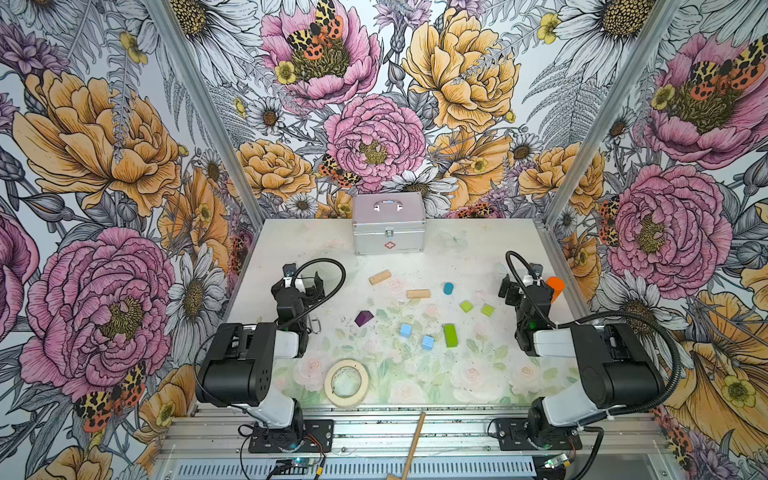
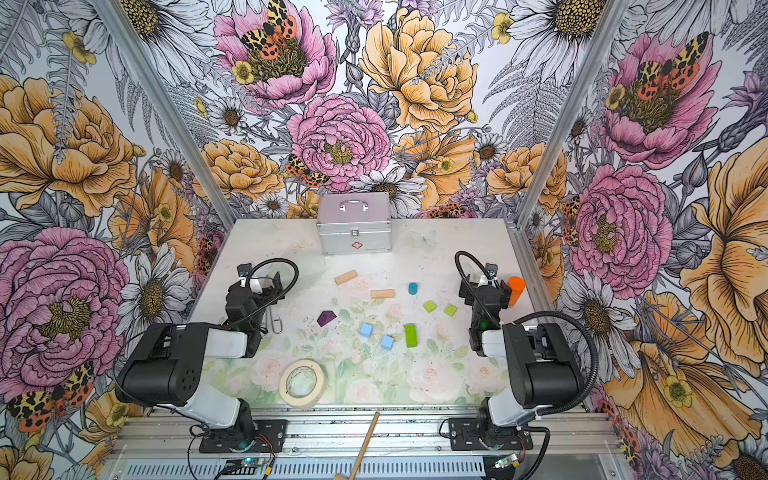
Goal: Build the wood block tower
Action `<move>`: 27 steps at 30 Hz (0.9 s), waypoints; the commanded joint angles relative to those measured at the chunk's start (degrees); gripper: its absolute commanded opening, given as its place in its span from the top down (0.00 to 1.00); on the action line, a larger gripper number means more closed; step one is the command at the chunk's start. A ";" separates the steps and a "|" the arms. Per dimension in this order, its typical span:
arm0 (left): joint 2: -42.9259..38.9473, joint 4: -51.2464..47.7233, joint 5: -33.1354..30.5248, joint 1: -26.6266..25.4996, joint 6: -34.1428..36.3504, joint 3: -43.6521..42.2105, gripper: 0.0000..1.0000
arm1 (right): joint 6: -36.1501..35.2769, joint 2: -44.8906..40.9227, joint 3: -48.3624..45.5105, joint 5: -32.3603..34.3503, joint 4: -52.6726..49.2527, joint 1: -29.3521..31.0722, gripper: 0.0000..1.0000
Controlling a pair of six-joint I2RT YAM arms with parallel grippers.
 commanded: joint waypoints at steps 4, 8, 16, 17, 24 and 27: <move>-0.42 0.53 1.32 0.26 -0.46 0.08 0.01 | 0.59 0.08 -0.40 0.81 2.17 0.27 0.00; -0.43 0.50 1.28 0.30 -0.48 0.11 0.01 | 0.54 0.07 -0.36 0.87 2.14 0.27 0.00; -0.42 0.27 1.09 0.14 -0.36 0.17 0.01 | 0.52 0.04 -0.34 0.82 2.03 0.25 0.00; -0.38 0.25 0.96 0.00 -0.06 0.26 0.01 | 0.59 0.09 -0.35 0.81 2.06 0.28 0.00; -0.34 0.13 0.97 -0.13 0.01 0.34 0.01 | 0.59 0.06 -0.33 0.83 2.06 0.32 0.01; -0.45 0.14 0.97 -0.14 0.05 0.34 0.01 | 0.54 0.09 -0.38 0.80 2.03 0.27 0.01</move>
